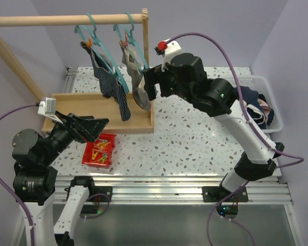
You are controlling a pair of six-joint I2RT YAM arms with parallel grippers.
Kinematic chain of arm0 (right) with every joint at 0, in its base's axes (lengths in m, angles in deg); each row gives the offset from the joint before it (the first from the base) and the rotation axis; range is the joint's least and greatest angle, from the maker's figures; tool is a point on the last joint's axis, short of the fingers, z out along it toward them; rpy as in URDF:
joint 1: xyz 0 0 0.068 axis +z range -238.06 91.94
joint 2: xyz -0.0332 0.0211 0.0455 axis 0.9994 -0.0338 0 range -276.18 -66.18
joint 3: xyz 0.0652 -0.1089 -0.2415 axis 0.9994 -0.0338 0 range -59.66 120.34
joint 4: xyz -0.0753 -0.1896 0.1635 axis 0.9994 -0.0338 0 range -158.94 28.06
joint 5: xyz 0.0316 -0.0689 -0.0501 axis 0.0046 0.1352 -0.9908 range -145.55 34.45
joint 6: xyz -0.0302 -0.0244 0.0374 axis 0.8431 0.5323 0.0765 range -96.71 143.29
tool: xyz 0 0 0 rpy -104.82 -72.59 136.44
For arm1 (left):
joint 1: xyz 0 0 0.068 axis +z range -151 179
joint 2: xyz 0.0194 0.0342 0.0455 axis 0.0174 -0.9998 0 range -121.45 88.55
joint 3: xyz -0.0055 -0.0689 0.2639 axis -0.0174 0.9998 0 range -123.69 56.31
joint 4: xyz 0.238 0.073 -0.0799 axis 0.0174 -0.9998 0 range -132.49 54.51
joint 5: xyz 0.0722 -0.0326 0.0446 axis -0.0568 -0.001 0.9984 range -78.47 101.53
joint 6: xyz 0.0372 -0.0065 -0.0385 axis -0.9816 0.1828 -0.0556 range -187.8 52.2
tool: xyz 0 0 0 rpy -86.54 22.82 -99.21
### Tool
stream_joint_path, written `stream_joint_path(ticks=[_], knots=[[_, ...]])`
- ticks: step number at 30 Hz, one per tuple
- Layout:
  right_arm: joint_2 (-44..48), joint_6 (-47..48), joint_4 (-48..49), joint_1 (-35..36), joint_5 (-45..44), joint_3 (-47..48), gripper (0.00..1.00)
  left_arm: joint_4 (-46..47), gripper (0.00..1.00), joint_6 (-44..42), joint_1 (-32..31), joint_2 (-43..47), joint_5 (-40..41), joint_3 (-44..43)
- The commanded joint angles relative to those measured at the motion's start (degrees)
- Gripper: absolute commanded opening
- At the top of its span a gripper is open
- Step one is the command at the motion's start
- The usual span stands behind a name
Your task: Remove the underwear clipped to the hanger
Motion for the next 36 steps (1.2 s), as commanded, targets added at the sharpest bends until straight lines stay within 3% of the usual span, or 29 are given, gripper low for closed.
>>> stream_joint_path(ticks=[1, 7, 10, 15, 16, 18, 26, 36], knots=[[-1.42, 0.19, 8.12, 0.2, -5.88, 0.43, 0.94, -1.78, 1.0, -1.81, -0.21, 0.57, 0.7, 0.65], [-8.45, 0.9, 5.23, 0.12, -5.97, 7.1, 0.88, -2.75, 1.0, -3.12, -0.21, 0.4, 0.87, 0.83], [-9.86, 0.63, 4.35, 0.12, -5.18, 7.37, 0.76, -3.19, 1.0, -3.65, -0.21, 0.31, 1.05, 0.91], [-10.21, 0.1, 5.32, 0.12, -3.42, 6.31, 0.39, -3.54, 1.0, -4.44, -0.21, -0.04, 0.79, 0.83], [-10.21, -0.07, 5.14, 0.12, -3.42, 6.49, 0.2, -3.72, 1.0, -4.62, -0.21, -0.04, 0.79, 0.74], [-9.86, -0.25, 5.49, 0.2, -3.51, 6.4, 0.0, -3.81, 1.0, -4.8, -0.21, -0.13, 0.7, 0.65], [-7.06, 0.19, 9.44, 0.2, -2.9, 6.58, 0.0, -3.54, 1.0, -4.88, -0.21, -0.92, 0.43, 0.3], [-0.73, 0.02, 22.01, 0.12, -4.48, -0.97, 0.0, -2.67, 1.0, -4.88, -0.21, -1.98, 0.78, -0.49]])
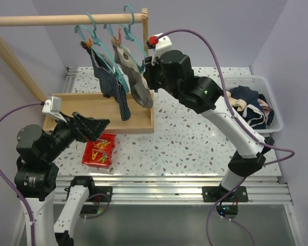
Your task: Remove the underwear clipped to the hanger
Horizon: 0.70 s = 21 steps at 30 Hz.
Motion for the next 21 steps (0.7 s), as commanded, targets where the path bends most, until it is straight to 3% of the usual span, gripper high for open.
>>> stream_joint_path(ticks=[1, 6, 21], knots=[[5.4, -0.11, 10.41, 0.07, -1.05, -2.09, 0.0, 0.99, 1.0, -1.37, -0.21, -1.06, -0.2, -1.41], [6.27, -1.87, 6.54, 0.07, -1.31, -2.35, 0.0, 1.08, 1.0, -1.72, -0.21, -1.85, 0.33, -2.2], [32.35, -3.46, 4.87, 0.07, 7.92, -31.71, 0.0, 5.99, 1.0, -2.42, -0.47, -6.15, -1.51, -5.54]])
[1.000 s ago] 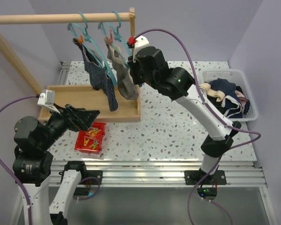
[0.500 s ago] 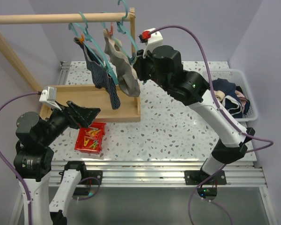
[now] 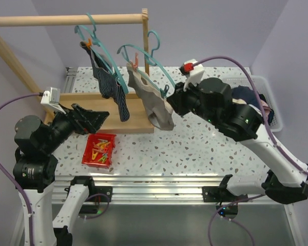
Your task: Remove the underwear clipped to the hanger
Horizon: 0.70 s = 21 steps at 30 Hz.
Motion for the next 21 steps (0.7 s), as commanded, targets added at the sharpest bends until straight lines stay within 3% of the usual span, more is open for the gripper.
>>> stream_joint_path(ticks=[1, 7, 14, 18, 21], knots=[[7.54, -0.13, 2.08, 0.11, 1.65, -4.43, 0.0, 4.79, 1.0, -0.91, -0.74, -2.02, -2.28, -1.89], [15.27, -2.41, -9.15, 0.12, -1.52, -8.04, 0.0, 9.01, 1.0, 0.05, -1.71, -4.05, -7.72, -2.77], [23.71, -12.6, -28.58, 0.2, 2.78, -11.4, 0.0, 19.56, 1.0, 5.06, -4.6, -8.44, -23.27, -0.75], [28.11, -18.49, -36.51, 0.12, 10.32, -11.13, 0.0, 22.55, 1.0, 5.86, -7.94, -9.76, -28.47, 1.35], [30.4, -20.78, -38.36, 0.12, 21.56, -11.66, 0.0, 20.11, 1.0, 2.98, -10.49, -10.29, -30.76, 2.68]])
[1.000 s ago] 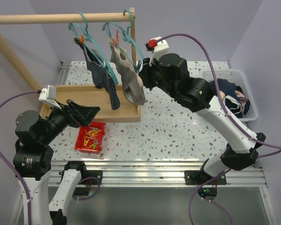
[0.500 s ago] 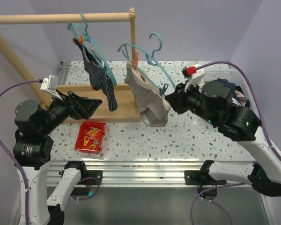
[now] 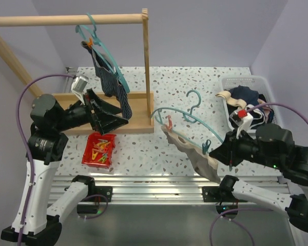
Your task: Remove the underwear clipped to the hanger
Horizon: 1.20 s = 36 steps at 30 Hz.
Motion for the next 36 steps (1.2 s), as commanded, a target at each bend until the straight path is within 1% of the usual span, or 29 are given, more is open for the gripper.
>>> stream_joint_path(ticks=[1, 4, 5, 8, 9, 10, 12, 16, 18, 20, 22, 25, 27, 30, 31, 33, 36], knots=[[3.11, -5.86, -5.55, 0.16, 17.7, -0.62, 0.0, 0.6, 1.0, -1.91, -2.54, -0.35, -6.59, 1.04], [6.7, -7.52, -4.07, 0.16, 24.42, -2.99, 0.0, -2.75, 1.0, -4.99, -4.38, 0.35, -6.5, 1.65], [7.67, -8.31, -3.45, 0.16, 29.05, -3.87, 0.0, -2.84, 1.0, -5.26, -5.52, 0.62, -7.37, 2.7], [9.7, -9.02, -3.53, 0.16, 35.66, -7.21, 0.0, -2.14, 1.0, -4.83, -8.5, 1.06, -10.96, 4.55], [9.88, -9.2, -3.79, 0.16, 36.64, -7.91, 0.0, -1.18, 1.0, -4.65, -9.39, 1.15, -11.76, 4.99], [10.05, -9.2, -3.19, 0.16, 38.13, -9.4, 0.0, -0.13, 1.0, -2.99, -10.27, 1.23, -12.73, 5.43], [10.06, -8.76, -1.61, 0.16, 41.73, -10.38, 0.0, -0.28, 1.0, -2.71, -13.87, 0.8, -14.85, 6.05], [8.3, -6.92, 2.17, 0.16, 47.19, -9.85, 0.0, -4.5, 1.0, -7.19, -19.58, -0.7, -14.24, 5.52], [7.6, -6.39, 4.8, 0.07, 50.43, -8.89, 0.0, -5.3, 1.0, -7.81, -20.82, -1.57, -13.97, 6.22], [6.2, -5.34, 5.34, 0.16, 52.29, -8.19, 0.0, -6.43, 1.0, -8.69, -23.01, -2.28, -13.71, 6.84], [5.4, -4.81, 5.61, 0.16, 54.57, -7.75, 0.0, -9.06, 1.0, -11.84, -24.85, -3.86, -12.31, 5.88], [3.73, -3.14, 4.65, 0.16, 55.2, -6.78, 0.0, -10.57, 1.0, -13.44, -26.71, -5.53, -11.16, 4.65], [2.59, -1.73, 4.38, 0.16, 55.02, -5.73, 0.0, -9.0, 1.0, -12.48, -27.5, -6.32, -12.73, 4.47], [1.36, -1.47, 5.35, 0.16, 54.59, -4.67, 0.0, -9.61, 1.0, -12.91, -29.61, -7.64, -13.79, 3.5], [1.09, -1.03, 4.82, 0.16, 53.8, -4.23, 0.0, -9.09, 0.99, -12.39, -30.83, -7.73, -15.36, 3.5], [-0.22, 0.38, 3.51, 0.16, 51.17, -2.74, 0.0, -8.2, 0.94, -11.59, -31.81, -7.91, -16.78, 3.41], [-0.66, 0.38, 5.25, 0.16, 50.11, -2.03, 0.0, -9.34, 0.84, -11.85, -33.91, -7.91, -18.27, 3.85]])
